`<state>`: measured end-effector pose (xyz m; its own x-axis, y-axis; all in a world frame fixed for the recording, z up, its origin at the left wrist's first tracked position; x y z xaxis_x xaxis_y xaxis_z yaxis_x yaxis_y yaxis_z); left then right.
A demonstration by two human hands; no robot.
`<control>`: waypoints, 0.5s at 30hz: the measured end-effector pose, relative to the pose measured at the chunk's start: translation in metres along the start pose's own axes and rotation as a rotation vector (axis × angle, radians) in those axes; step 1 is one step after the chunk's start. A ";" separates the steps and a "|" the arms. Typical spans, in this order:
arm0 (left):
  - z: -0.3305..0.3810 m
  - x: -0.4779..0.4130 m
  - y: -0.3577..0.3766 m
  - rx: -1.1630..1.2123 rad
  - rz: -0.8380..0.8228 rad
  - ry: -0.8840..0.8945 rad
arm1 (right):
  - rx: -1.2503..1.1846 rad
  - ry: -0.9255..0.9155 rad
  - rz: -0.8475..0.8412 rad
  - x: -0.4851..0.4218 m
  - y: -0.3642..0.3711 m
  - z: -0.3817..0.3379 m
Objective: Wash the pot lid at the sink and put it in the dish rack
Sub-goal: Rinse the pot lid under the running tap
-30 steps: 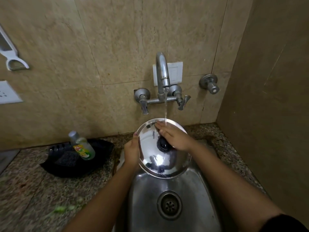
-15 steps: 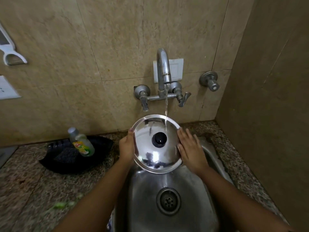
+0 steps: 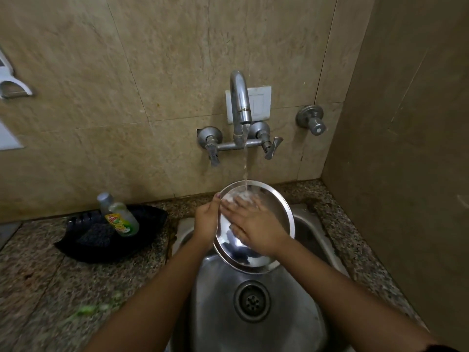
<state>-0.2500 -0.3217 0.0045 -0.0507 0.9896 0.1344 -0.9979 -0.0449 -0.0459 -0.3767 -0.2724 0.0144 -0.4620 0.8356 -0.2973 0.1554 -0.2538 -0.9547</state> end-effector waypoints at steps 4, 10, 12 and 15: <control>-0.004 0.002 -0.005 -0.015 0.081 -0.075 | -0.081 -0.206 -0.053 0.034 0.017 -0.022; -0.018 -0.005 -0.029 0.117 0.098 -0.311 | 0.076 -0.214 0.294 0.048 0.011 -0.043; -0.017 -0.003 -0.033 0.136 0.018 -0.401 | 0.048 -0.194 0.404 0.042 -0.001 -0.043; -0.019 -0.005 -0.048 -0.124 0.003 -0.419 | -0.160 0.010 0.438 0.026 -0.031 -0.029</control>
<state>-0.2007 -0.3215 -0.0129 -0.0908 0.8474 0.5232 -0.9867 -0.0055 -0.1623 -0.3681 -0.2291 0.0366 -0.3145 0.6711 -0.6713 0.4668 -0.5064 -0.7250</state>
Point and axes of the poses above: each hand's wrist, its own x-axis away from the middle knuckle, its own y-axis out of the palm, z = x × y, the point moved 3 cm from there along -x, towards the middle knuckle, and after that the axes turned 1 degree about -y, right-handed, at the moved point
